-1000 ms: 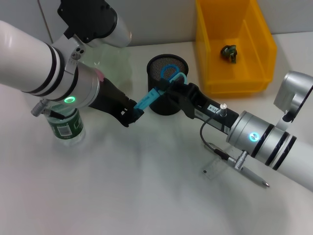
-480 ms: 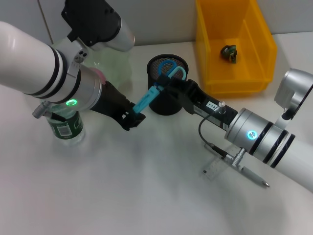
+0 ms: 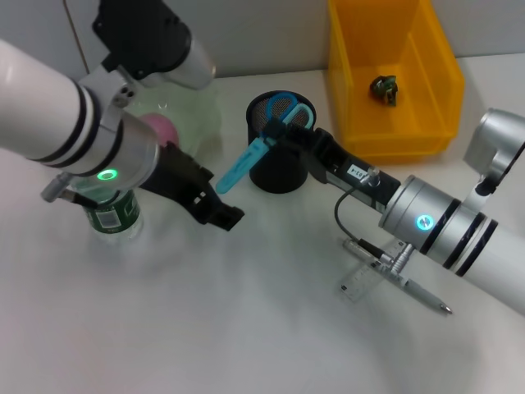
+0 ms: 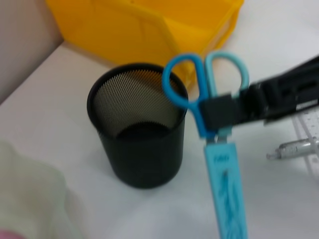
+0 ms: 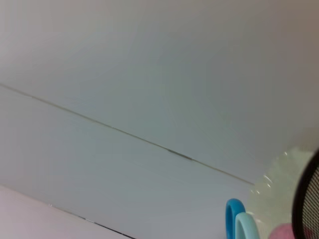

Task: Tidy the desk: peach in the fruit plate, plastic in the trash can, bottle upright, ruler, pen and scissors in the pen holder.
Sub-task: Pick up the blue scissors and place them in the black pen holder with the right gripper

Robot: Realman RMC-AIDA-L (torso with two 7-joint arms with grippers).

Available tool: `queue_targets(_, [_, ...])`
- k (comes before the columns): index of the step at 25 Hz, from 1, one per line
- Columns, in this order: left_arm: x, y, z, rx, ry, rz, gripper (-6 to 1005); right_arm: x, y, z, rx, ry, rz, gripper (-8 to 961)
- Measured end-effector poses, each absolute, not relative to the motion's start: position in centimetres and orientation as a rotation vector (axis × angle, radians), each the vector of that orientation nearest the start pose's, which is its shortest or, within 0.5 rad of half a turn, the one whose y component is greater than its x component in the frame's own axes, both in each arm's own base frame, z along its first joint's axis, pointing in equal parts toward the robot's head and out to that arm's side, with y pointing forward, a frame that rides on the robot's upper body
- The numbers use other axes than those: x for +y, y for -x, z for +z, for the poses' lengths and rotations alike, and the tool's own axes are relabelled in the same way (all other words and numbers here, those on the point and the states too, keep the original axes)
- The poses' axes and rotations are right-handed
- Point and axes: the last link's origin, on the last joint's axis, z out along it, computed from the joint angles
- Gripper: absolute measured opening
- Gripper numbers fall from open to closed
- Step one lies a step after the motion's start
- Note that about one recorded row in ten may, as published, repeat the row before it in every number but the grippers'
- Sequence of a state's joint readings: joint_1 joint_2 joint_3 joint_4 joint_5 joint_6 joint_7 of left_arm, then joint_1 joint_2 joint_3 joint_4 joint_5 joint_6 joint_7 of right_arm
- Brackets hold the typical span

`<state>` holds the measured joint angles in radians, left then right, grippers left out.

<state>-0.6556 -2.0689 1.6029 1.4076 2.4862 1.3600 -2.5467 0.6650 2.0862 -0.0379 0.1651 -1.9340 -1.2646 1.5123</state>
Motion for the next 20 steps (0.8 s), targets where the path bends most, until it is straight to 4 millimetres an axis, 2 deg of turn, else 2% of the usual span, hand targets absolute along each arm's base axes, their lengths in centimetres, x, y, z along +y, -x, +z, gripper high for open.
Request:
queue_targets(4, [35.9,12.7,-2.6,-0.564,2.706,0.341,749,34.0,-22.6,-7.5,1.537,1.96,1.513,89])
queue_targets(6, [35.3,13.8,-1.8,-0.596,2.702,0.327,770,34.1,-22.6,-6.2,1.346,1.995,1.533,89])
queue_targets(7, [35.3,13.8,-1.8,-0.596,2.702,0.327,781,34.1,-22.6,-6.2,1.346,1.995,1.533,89])
queue_targets(9, [35.0,14.1,-1.5,-0.604,2.697,0.32,802,34.3,-22.6,-5.1,1.199,2.008,1.55,89])
queue_targets(11, [34.2,14.9,-0.9,-0.621,2.689,0.304,823,34.6,-22.7,-3.2,1.026,2.021,1.56,89])
queue_targets(12, [34.2,14.9,-0.9,-0.621,2.689,0.304,833,34.9,-22.7,-2.6,0.972,2.03,1.557,89])
queue_targets(14, [32.8,15.7,-0.8,-0.663,2.719,0.256,844,35.1,-22.6,-2.1,0.929,2.042,1.545,89])
queue_targets(16, [32.4,15.9,-0.8,-0.681,2.728,0.237,844,36.2,-22.4,-0.7,0.789,2.088,1.478,88])
queue_targets(20, [31.4,16.6,-0.6,-0.726,2.75,0.18,844,37.2,-22.1,0.3,0.679,2.157,1.386,88])
